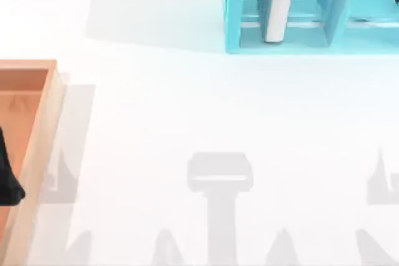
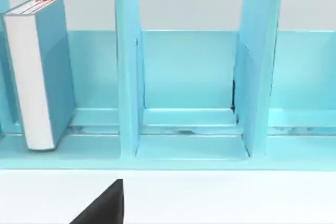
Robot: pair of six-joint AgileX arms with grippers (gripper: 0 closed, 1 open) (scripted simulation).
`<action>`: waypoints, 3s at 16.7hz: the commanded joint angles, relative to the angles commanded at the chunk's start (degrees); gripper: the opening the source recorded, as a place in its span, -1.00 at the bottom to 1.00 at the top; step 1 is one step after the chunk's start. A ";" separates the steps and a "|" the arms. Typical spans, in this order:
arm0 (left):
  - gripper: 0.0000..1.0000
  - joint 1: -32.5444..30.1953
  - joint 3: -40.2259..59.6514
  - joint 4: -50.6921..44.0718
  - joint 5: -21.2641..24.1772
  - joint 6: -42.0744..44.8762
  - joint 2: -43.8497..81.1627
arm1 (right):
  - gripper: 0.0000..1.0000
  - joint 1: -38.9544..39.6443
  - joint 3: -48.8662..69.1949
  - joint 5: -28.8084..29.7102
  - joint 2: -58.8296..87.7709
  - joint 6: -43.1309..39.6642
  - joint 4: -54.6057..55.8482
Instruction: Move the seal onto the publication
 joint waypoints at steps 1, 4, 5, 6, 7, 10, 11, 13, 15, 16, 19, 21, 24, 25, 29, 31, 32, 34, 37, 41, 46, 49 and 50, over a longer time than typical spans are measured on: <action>1.00 0.00 0.00 0.00 0.00 0.00 0.00 | 1.00 0.00 0.00 0.00 0.00 0.00 0.00; 1.00 0.00 0.00 0.00 0.00 0.00 0.00 | 1.00 0.44 1.08 0.71 1.74 0.00 1.14; 1.00 0.00 0.00 0.00 0.00 0.00 0.00 | 1.00 0.93 2.15 1.37 3.51 0.03 2.28; 1.00 0.00 0.00 0.00 0.00 0.00 0.00 | 1.00 1.60 3.53 2.18 5.88 0.07 3.75; 1.00 0.00 0.00 0.00 0.00 0.00 0.00 | 1.00 2.45 5.19 3.10 8.84 0.15 5.51; 1.00 0.00 0.00 0.00 0.00 0.00 0.00 | 1.00 5.87 11.54 6.46 21.25 0.59 12.24; 1.00 0.00 0.00 0.00 0.00 0.00 0.00 | 1.00 7.25 14.01 7.74 26.58 0.79 14.87; 1.00 0.00 0.00 0.00 0.00 0.00 0.00 | 1.00 10.19 19.29 10.50 38.99 1.26 20.48; 1.00 0.00 0.00 0.00 0.00 0.00 0.00 | 1.00 13.30 24.83 13.49 53.38 1.84 26.37; 1.00 0.00 0.00 0.00 0.00 0.00 0.00 | 1.00 14.86 27.59 15.01 60.59 2.15 29.30; 1.00 0.00 0.00 0.00 0.00 0.00 0.00 | 1.00 19.31 35.64 19.58 79.87 3.09 37.87; 1.00 0.00 0.00 0.00 0.00 0.00 0.00 | 1.00 22.00 40.81 22.54 90.80 3.61 43.36; 1.00 0.00 0.00 0.00 0.00 0.00 0.00 | 1.00 25.37 47.89 26.66 106.58 4.10 50.88; 1.00 0.00 0.00 0.00 0.00 0.00 0.00 | 1.00 26.29 49.97 27.88 111.09 4.20 53.08; 1.00 0.00 0.00 0.00 0.00 0.00 0.00 | 1.00 29.00 56.39 31.76 123.78 4.50 59.87; 1.00 0.00 0.00 0.00 0.00 0.00 0.00 | 1.00 29.70 58.14 32.86 127.03 4.60 61.73; 1.00 0.00 0.00 0.00 0.00 0.00 0.00 | 1.00 29.88 58.59 33.15 127.80 4.64 62.21; 1.00 0.00 0.00 0.00 0.00 0.00 0.00 | 1.00 29.93 58.73 33.23 128.02 4.65 62.35; 1.00 0.00 0.00 0.00 0.00 0.00 0.00 | 1.00 29.63 58.48 33.12 127.88 4.64 62.20; 1.00 0.00 0.00 0.00 0.00 0.00 0.00 | 1.00 28.79 62.57 32.15 130.18 4.53 60.65; 1.00 0.00 0.00 0.00 0.00 0.00 0.00 | 1.00 25.77 76.03 29.23 137.39 3.96 54.86; 1.00 0.00 0.00 0.00 0.00 0.00 0.00 | 1.00 24.06 82.97 27.57 140.93 3.69 51.66; 1.00 0.00 0.00 0.00 0.00 0.00 0.00 | 1.00 23.69 84.27 27.21 141.61 3.65 51.01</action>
